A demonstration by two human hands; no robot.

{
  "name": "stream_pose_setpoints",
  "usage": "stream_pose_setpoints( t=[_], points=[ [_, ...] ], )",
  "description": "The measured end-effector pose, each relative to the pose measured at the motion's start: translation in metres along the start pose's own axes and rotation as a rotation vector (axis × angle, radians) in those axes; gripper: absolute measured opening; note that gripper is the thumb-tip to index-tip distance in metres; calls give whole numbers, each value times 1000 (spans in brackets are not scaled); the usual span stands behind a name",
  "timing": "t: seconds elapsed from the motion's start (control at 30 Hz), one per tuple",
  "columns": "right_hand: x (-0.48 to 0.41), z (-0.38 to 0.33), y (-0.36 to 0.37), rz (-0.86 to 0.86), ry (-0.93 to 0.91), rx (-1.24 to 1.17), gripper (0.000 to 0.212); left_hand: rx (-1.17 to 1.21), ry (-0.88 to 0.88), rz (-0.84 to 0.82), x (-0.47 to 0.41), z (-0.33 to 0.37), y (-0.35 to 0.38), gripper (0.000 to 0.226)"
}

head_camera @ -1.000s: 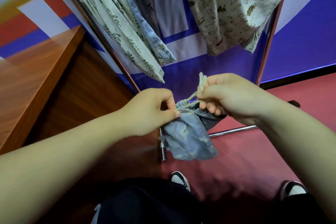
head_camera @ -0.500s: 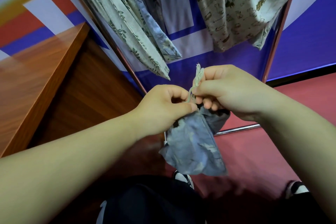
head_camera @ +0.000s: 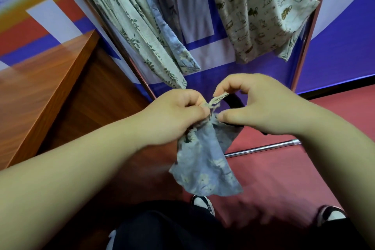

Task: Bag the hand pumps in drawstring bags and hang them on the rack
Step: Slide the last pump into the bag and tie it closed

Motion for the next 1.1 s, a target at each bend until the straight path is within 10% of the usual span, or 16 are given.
stream_pose_setpoints(
  t=[0.17,0.87,1.1],
  points=[
    [-4,14,19,-48,5,1,9,-425,219,123,11,14,-2,17],
    [-6,3,6,255,-9,-451,18,-104,168,396,21,25,-38,16],
    [-40,-63,-57,266,-67,-195,19,-184,213,462,38,86,-86,19]
  ],
)
Point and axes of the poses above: each hand's wrist, its own x-axis away from the middle knuckle, its own y-axis out of the palm, z = x × y, the point moved 8 cm from there along -x, towards the middle knuckle, and after that the axes turned 11 degrees about -y, right-handed, at the moved point
